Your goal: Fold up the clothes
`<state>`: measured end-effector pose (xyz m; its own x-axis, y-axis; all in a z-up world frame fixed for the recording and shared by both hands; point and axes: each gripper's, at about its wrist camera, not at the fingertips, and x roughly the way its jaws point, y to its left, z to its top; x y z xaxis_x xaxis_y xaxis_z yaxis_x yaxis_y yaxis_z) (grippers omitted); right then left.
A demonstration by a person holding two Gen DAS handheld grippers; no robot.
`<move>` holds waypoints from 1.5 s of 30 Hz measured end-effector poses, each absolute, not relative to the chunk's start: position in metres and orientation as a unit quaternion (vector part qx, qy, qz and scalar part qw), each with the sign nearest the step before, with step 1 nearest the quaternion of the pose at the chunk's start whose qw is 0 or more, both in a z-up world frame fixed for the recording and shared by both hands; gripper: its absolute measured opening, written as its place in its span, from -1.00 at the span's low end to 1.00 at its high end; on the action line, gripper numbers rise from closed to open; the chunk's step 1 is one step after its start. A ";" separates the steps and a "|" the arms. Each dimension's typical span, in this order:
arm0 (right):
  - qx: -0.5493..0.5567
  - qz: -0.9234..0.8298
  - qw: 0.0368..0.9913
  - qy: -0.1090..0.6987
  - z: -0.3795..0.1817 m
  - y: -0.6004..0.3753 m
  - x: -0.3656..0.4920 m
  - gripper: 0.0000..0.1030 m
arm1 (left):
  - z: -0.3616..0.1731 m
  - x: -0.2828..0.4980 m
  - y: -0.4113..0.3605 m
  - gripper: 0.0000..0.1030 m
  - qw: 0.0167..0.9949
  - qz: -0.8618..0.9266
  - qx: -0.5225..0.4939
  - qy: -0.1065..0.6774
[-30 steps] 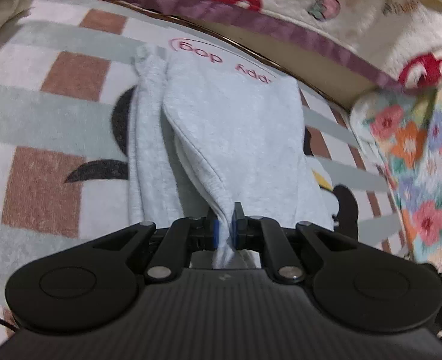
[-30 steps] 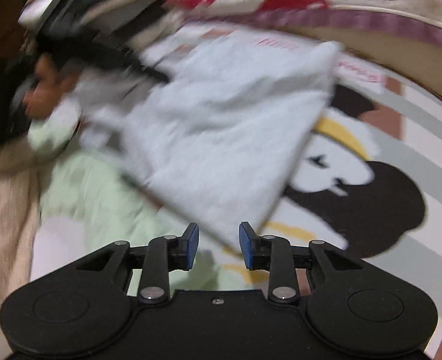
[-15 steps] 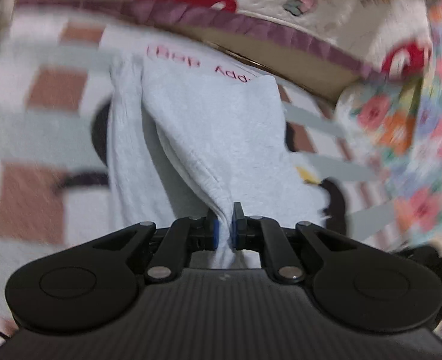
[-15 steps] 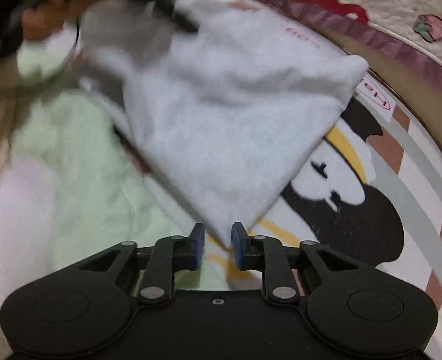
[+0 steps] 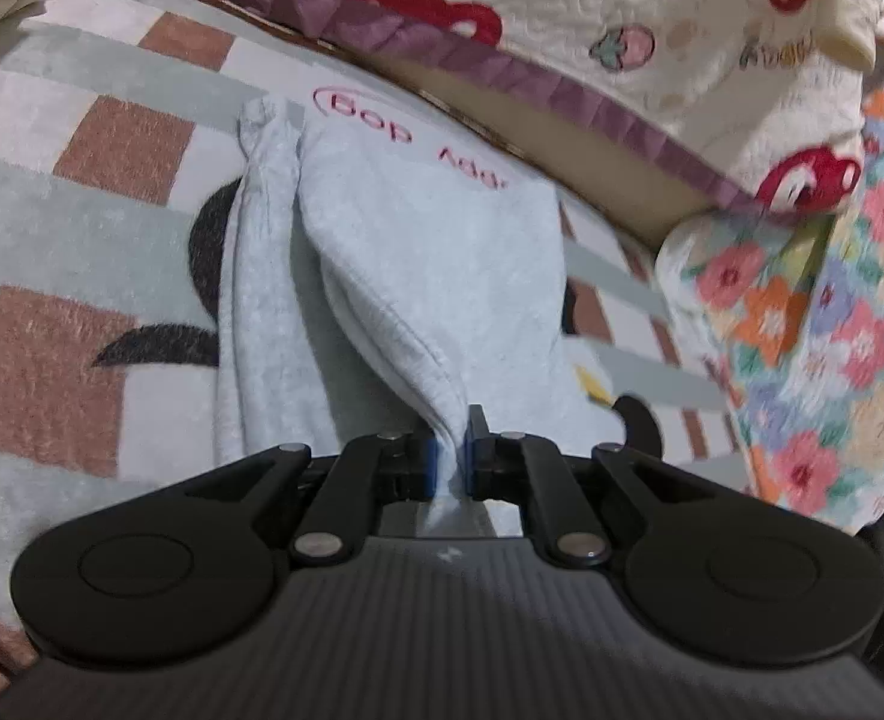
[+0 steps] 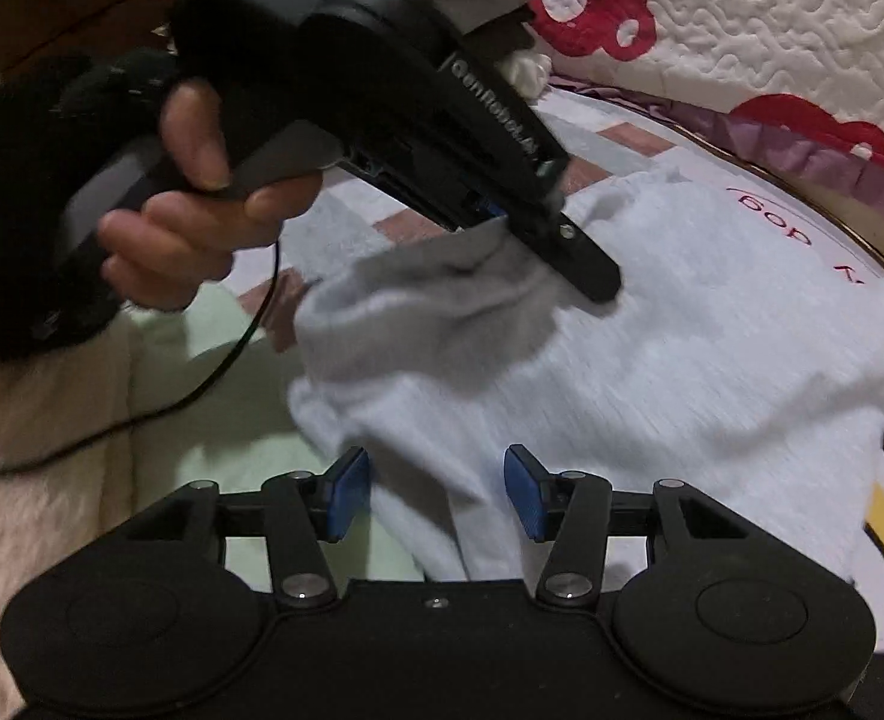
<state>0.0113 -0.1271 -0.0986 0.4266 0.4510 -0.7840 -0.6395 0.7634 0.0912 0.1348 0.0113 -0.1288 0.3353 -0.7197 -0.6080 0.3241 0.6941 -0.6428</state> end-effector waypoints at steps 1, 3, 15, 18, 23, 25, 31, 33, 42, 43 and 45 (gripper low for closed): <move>-0.109 0.329 0.838 0.422 -0.099 -0.123 0.014 0.14 | -0.128 0.135 0.010 -0.84 0.790 -0.333 -0.210 0.470; -0.105 0.337 0.839 0.414 -0.098 -0.118 0.016 -0.01 | -0.127 0.135 0.009 -0.83 0.796 -0.327 -0.198 0.470; -0.046 0.412 0.783 0.464 -0.106 -0.110 0.006 -0.63 | -0.129 0.137 0.015 -0.80 0.827 -0.256 -0.128 0.484; -0.041 0.458 0.742 0.488 -0.110 -0.101 -0.004 -0.65 | -0.130 0.135 0.012 -0.76 0.844 -0.219 -0.079 0.483; -0.002 0.423 0.794 0.437 -0.083 -0.134 -0.005 -0.55 | -0.122 0.132 0.042 -0.81 0.851 -0.189 -0.131 0.472; -0.017 0.390 0.816 0.427 -0.078 -0.153 0.002 -0.48 | -0.111 0.122 0.053 -0.80 0.841 -0.222 -0.169 0.463; -0.059 0.293 0.856 0.422 -0.085 -0.202 0.024 -0.48 | -0.106 0.098 0.013 -0.48 0.828 -0.297 -0.053 0.472; -0.056 0.275 0.859 0.429 -0.095 -0.208 0.029 -0.39 | -0.114 0.093 -0.009 -0.49 0.827 -0.286 0.033 0.482; -0.127 0.275 0.841 0.449 -0.118 -0.213 -0.011 -0.37 | -0.133 0.098 0.002 -0.40 0.793 -0.281 0.096 0.532; -0.130 0.274 0.839 0.451 -0.118 -0.214 -0.013 -0.37 | -0.132 0.100 0.000 -0.40 0.790 -0.286 0.105 0.533; -0.142 0.279 0.830 0.462 -0.118 -0.212 -0.009 -0.37 | -0.125 0.109 0.005 -0.37 0.792 -0.286 0.083 0.534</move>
<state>-0.0093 -0.2118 -0.1177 0.4175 0.3316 -0.8460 -0.5948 0.8036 0.0214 0.1091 0.0052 -0.1250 0.2669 -0.3642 -0.8923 0.5419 0.8223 -0.1735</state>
